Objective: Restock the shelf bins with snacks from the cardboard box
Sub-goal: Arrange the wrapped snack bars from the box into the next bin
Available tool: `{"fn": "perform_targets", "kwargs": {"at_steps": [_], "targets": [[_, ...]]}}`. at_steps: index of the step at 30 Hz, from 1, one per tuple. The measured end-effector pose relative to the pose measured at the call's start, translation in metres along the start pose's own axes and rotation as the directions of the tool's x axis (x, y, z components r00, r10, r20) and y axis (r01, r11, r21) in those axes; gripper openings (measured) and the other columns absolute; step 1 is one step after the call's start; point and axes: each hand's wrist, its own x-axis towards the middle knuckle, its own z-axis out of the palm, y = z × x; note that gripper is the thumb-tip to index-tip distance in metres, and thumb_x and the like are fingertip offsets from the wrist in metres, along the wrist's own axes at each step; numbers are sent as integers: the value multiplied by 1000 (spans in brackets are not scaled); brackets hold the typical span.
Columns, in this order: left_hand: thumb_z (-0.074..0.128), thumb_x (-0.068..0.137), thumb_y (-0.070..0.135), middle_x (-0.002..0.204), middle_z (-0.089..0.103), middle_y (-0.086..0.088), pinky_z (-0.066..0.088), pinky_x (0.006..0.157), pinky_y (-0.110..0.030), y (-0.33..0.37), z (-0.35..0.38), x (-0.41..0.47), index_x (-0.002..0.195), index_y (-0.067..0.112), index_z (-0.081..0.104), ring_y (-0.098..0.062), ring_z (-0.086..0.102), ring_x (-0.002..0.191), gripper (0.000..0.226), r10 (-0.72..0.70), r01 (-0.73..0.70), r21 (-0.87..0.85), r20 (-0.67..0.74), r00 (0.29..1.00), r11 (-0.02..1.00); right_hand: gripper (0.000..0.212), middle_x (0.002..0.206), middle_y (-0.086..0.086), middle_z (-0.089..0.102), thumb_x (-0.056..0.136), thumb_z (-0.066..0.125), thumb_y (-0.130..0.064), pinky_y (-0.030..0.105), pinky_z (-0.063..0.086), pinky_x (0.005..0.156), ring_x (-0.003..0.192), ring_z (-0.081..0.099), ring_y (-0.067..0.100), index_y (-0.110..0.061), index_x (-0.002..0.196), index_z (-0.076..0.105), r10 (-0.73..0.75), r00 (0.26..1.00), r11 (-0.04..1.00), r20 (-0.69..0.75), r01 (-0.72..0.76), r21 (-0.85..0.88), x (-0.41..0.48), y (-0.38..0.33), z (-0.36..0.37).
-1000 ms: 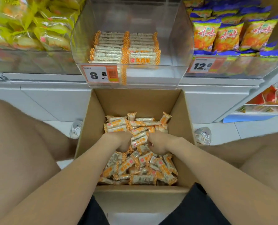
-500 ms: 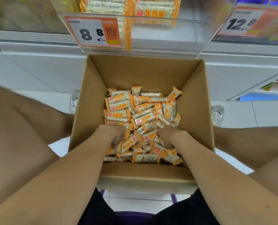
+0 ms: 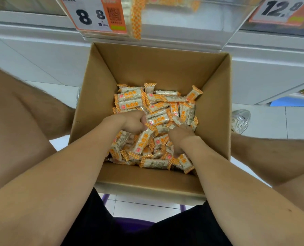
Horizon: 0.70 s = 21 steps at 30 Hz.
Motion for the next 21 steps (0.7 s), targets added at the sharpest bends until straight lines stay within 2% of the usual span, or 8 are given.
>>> {"fn": "perform_targets", "kwargs": {"at_steps": [3,7,9,12,13,15,18,21], "targets": [[56,108,15,80,40,-13,40,66,-41,-4,2,1,95,10,44,-28,38,76,18,-2,-16,-156,-114,993,988,67,141,10,58,87,86,-26,39,53,94,118,60,30,-12,144,55,-5,999,956,-49,19,294,-1,5,-9],[55,108,23,89,52,-12,58,75,-52,-5,4,-6,117,16,47,-29,51,79,14,-108,26,-355,-213,971,935,74,162,15,38,90,83,-21,40,48,108,143,46,35,-7,152,46,20,992,770,-121,62,635,0,11,-18],[54,109,24,98,54,-12,59,82,-48,0,1,-13,121,22,44,-29,57,87,16,-109,-8,-419,-253,961,908,71,158,15,42,92,81,-22,35,47,98,139,49,35,-6,152,45,44,980,660,-193,117,742,-3,9,-28],[52,110,24,80,43,-9,52,70,-36,5,-5,-20,97,16,47,-25,44,81,16,-71,-81,-416,-338,938,906,44,110,8,65,93,80,-25,24,45,74,98,65,21,-9,128,58,72,947,573,-313,217,790,-10,5,-43],[52,110,26,75,41,-6,47,64,-33,7,-8,-23,93,13,49,-23,41,77,21,-70,-97,-420,-365,928,902,26,88,2,59,95,77,-25,24,41,65,78,58,15,-12,108,59,82,934,560,-347,244,792,-17,1,-48],[51,109,30,68,41,-1,35,55,-28,14,-13,-33,95,16,56,-22,38,63,20,-86,-119,-435,-424,902,892,32,74,-2,41,99,72,-31,32,32,60,64,40,14,-17,84,47,100,903,535,-417,305,788,-30,-4,-56],[49,108,32,63,42,0,27,47,-23,24,-23,-52,91,23,61,-18,37,49,23,-48,-191,-433,-483,874,881,20,76,-4,54,105,61,-36,28,41,62,62,53,14,-18,110,55,95,840,490,-534,428,759,-58,-9,-67],[50,106,38,81,64,-5,46,67,-33,39,-37,-79,95,23,68,-37,69,74,26,34,-225,-431,-407,913,874,42,93,2,69,106,56,-44,19,47,57,60,67,7,-22,139,42,115,786,489,-607,487,724,-93,-13,-84]]}}
